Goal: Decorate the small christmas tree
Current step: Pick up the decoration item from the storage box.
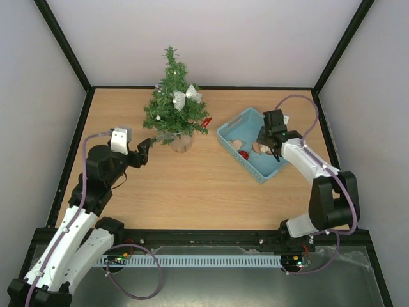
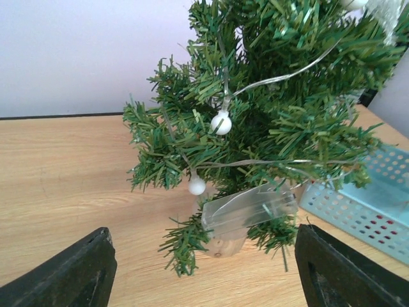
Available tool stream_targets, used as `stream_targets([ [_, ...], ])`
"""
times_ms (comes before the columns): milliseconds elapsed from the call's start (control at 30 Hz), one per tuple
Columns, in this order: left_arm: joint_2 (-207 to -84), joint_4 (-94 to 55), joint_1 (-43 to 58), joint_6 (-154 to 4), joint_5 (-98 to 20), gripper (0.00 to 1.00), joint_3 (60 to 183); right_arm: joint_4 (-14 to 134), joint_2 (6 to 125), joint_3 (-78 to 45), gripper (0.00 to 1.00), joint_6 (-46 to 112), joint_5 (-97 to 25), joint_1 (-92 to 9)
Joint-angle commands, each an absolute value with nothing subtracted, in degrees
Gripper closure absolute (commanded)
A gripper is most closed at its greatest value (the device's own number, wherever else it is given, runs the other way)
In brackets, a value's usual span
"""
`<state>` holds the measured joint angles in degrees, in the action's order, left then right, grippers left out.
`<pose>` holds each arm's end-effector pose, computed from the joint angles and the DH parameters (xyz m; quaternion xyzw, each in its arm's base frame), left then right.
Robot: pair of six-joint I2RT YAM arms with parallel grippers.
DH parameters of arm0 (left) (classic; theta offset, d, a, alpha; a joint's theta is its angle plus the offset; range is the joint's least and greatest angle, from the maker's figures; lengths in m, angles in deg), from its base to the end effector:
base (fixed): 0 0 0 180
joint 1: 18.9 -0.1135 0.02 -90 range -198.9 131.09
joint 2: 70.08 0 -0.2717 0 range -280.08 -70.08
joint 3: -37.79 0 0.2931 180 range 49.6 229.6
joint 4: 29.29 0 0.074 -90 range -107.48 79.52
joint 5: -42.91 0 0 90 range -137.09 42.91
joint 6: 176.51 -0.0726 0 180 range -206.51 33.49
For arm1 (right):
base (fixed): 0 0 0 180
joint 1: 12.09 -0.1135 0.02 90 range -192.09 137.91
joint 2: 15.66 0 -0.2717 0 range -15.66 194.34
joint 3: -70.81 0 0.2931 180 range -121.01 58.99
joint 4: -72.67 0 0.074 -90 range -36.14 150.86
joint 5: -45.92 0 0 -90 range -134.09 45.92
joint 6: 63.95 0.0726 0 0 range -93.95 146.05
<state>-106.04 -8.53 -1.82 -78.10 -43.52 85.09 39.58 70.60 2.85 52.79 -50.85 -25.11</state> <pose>0.2204 -0.0724 0.3067 0.0777 0.7587 -0.1658 0.6252 0.3641 0.0754 0.1784 0.1319 0.9330 0.0598 0.3293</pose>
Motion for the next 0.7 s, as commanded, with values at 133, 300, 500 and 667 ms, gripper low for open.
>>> stream_targets([
  [133, -105.94, -9.6, -1.68, -73.21, -36.9, 0.3, 90.09, 36.37, 59.33, -1.54, 0.98, 53.67, -47.32, -24.84],
  [300, -106.35, -11.07, -1.68, -69.2, -31.37, 0.37, 91.66, 38.49, 53.82, -1.86, 0.98, 57.44, -40.62, -25.38],
  [500, -106.85, -15.75, -0.98, -65.64, -23.07, 0.43, 90.88, 45.74, 47.9, 0.94, 0.98, 66.06, -33.62, -29.98],
  [667, -106.94, -21.08, 1.78, -65.04, -17.07, 0.46, 87.47, 52.36, 44.95, 3.35, 0.98, 73.22, -32.23, -34.83],
])
